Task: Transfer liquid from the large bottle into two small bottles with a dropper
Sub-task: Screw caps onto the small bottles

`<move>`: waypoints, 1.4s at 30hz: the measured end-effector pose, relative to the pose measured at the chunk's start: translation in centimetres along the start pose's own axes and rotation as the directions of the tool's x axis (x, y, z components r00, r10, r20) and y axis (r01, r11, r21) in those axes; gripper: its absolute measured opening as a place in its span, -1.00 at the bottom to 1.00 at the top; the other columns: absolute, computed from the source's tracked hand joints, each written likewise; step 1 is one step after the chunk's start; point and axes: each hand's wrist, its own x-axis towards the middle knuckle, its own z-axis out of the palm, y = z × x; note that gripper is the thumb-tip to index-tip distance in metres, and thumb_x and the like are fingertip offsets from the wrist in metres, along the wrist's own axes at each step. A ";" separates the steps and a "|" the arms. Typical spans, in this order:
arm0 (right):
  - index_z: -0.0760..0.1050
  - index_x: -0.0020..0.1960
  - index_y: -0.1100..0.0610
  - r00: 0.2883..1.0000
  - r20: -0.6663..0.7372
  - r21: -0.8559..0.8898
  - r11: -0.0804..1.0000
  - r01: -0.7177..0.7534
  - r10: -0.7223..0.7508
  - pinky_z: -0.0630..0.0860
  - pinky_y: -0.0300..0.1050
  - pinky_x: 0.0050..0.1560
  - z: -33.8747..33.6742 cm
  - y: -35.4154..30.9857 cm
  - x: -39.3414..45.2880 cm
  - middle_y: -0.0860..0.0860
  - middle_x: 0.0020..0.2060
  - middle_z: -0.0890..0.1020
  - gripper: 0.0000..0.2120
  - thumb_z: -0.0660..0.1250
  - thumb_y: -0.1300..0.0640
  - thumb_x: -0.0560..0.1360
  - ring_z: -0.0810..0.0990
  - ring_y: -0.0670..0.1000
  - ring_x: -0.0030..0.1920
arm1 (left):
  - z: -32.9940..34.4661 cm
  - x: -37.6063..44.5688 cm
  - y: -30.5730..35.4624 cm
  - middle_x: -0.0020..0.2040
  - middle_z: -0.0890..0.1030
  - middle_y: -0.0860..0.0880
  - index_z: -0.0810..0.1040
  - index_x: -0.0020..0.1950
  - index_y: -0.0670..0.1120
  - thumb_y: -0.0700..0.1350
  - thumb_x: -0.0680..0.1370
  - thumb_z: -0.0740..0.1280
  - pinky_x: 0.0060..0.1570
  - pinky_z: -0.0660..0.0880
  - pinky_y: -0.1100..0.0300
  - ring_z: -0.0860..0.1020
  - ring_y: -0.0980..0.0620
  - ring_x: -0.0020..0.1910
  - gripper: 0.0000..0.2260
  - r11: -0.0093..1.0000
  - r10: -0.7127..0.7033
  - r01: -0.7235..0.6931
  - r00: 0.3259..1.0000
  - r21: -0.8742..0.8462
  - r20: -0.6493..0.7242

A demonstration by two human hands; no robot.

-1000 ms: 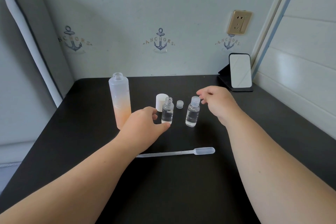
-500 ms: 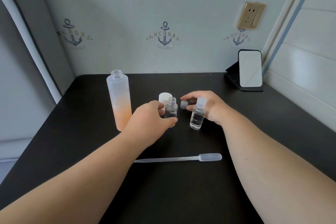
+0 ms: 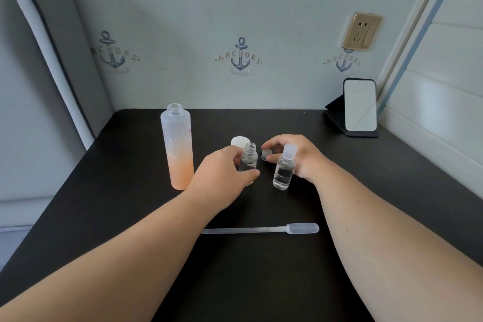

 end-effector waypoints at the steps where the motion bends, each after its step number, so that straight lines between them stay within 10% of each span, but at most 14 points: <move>1: 0.62 0.17 0.26 1.000 -0.006 -0.031 1.000 -0.006 0.006 0.48 -0.41 -0.34 0.1 -0.3 -0.3 -0.02 -0.18 0.62 -0.74 0.41 0.42 0.51 0.59 -0.17 -0.29 | 0.0 0.0 0.0 0.00 0.57 0.21 0.57 0.22 0.10 0.12 0.50 0.47 -0.24 0.27 0.45 0.48 0.22 -0.08 -0.68 1.000 0.002 -0.002 1.000 0.004 -0.002; 15: 0.65 0.08 -0.11 0.905 -0.389 0.151 0.957 0.247 -0.172 0.48 -0.27 0.08 -3.1 -0.5 -3.1 -0.13 0.01 0.71 -0.85 0.48 0.07 0.53 0.66 -0.21 0.05 | -1.7 -2.0 0.4 -0.25 0.57 0.22 0.51 -0.11 0.17 0.09 0.50 0.48 -0.33 0.36 0.50 0.51 0.39 -0.22 -0.85 0.999 0.047 -0.047 0.999 -0.023 -0.024; 27: 0.64 -0.03 -0.21 0.851 -0.282 -0.011 0.889 0.459 -0.443 0.61 -0.15 0.03 -0.2 -5.4 -9.8 -0.22 -0.11 0.71 -0.83 0.47 0.09 0.53 0.70 -0.13 -0.08 | -1.1 -3.6 -0.2 -0.16 0.65 0.13 0.60 0.08 0.20 0.15 0.47 0.49 -0.06 0.58 0.23 0.61 0.19 -0.12 -0.78 0.978 0.103 -0.111 0.993 -0.178 -0.050; 33: 0.65 0.10 -0.12 0.858 -0.233 -0.208 0.886 0.415 -0.457 0.44 -0.48 -0.16 1.6 -4.7 -11.5 -0.24 -0.15 0.68 -0.83 0.44 0.09 0.55 0.62 -0.27 -0.09 | -1.3 -4.1 0.1 -0.18 0.65 0.16 0.55 -0.01 0.32 0.12 0.49 0.48 -0.04 0.60 0.11 0.61 0.18 -0.14 -0.84 0.962 0.194 -0.198 0.980 -0.190 -0.043; 42: 0.62 0.15 -0.11 0.862 -0.171 -0.374 0.841 0.391 -0.477 0.43 -0.47 -0.17 2.2 -3.3 -12.1 -0.21 -0.24 0.63 -0.76 0.45 0.15 0.54 0.58 -0.25 -0.16 | -1.2 -3.9 -0.6 -0.14 0.56 0.13 0.61 0.08 0.19 0.03 0.52 0.45 -0.07 0.51 0.18 0.53 0.16 -0.11 -0.85 0.948 0.309 -0.309 0.951 -0.072 -0.003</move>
